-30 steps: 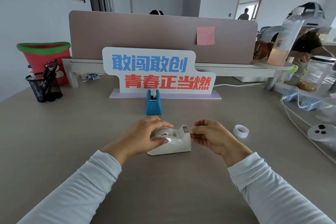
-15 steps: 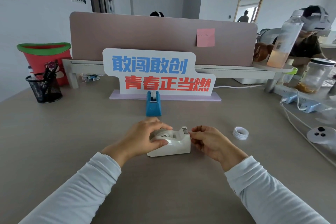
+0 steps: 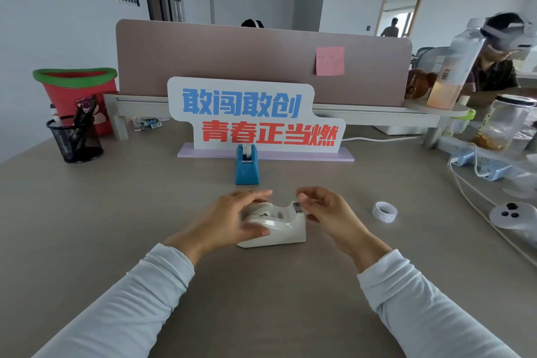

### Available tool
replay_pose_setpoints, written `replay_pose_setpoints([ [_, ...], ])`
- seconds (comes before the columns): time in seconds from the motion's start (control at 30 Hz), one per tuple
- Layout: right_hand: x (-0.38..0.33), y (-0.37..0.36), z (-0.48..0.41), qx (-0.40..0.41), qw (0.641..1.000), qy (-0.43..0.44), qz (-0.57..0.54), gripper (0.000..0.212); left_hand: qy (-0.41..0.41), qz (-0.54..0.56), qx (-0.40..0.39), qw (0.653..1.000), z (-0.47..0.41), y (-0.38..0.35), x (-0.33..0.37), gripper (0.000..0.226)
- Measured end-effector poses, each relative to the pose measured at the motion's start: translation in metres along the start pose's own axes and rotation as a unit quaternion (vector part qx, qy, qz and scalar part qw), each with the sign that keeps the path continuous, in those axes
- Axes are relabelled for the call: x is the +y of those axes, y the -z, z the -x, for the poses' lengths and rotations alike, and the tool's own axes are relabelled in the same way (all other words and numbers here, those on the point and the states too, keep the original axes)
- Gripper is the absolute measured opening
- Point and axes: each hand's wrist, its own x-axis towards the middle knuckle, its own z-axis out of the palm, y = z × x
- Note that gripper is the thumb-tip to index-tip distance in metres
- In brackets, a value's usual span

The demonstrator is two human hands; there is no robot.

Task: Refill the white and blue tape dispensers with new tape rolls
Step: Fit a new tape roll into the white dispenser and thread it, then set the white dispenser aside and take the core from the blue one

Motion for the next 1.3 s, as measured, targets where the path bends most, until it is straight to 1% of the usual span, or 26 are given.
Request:
replay_pose_setpoints([
  [0.07,-0.001,0.0,0.003,-0.077,0.995,0.024,0.057,0.044,0.01,-0.024,-0.008,1.0,0.001,-0.002,-0.005,0.078],
  [0.13,0.002,0.0,0.004,-0.124,0.985,0.039,0.118,0.061,0.023,-0.048,0.001,0.999,0.002,-0.002,-0.01,0.082],
  [0.2,0.004,0.0,0.003,-0.126,0.979,0.049,0.151,0.064,0.035,-0.042,0.013,0.998,0.003,-0.001,-0.013,0.082],
  [0.4,-0.003,0.001,0.007,-0.09,0.97,0.07,0.213,0.051,0.052,-0.053,0.036,0.997,0.005,-0.003,-0.014,0.079],
  [0.53,-0.002,0.001,0.006,-0.022,0.965,0.059,0.256,0.049,0.06,-0.09,0.089,0.99,0.0,-0.007,-0.016,0.069],
  [0.6,-0.002,0.002,0.002,0.024,0.96,0.045,0.274,0.046,0.053,-0.104,0.1,0.988,-0.004,-0.01,-0.017,0.064],
  [0.73,-0.008,0.002,-0.01,0.085,0.925,0.015,0.37,0.049,0.058,-0.131,0.072,0.987,-0.011,-0.013,-0.021,0.059],
  [0.87,-0.012,-0.01,-0.033,0.1,0.89,0.007,0.444,0.055,0.067,-0.153,0.071,0.983,-0.024,-0.012,-0.029,0.052],
  [0.97,-0.013,-0.019,-0.055,0.11,0.884,0.003,0.455,0.06,0.074,-0.158,0.073,0.982,-0.033,-0.009,-0.04,0.045],
  [1.17,-0.012,-0.033,-0.1,0.121,0.897,-0.011,0.426,0.063,0.085,-0.15,0.073,0.982,-0.046,-0.001,-0.065,0.034],
  [1.3,-0.014,-0.034,-0.121,0.14,0.891,-0.022,0.431,0.061,0.09,-0.134,0.104,0.981,-0.052,0.005,-0.076,0.028],
])
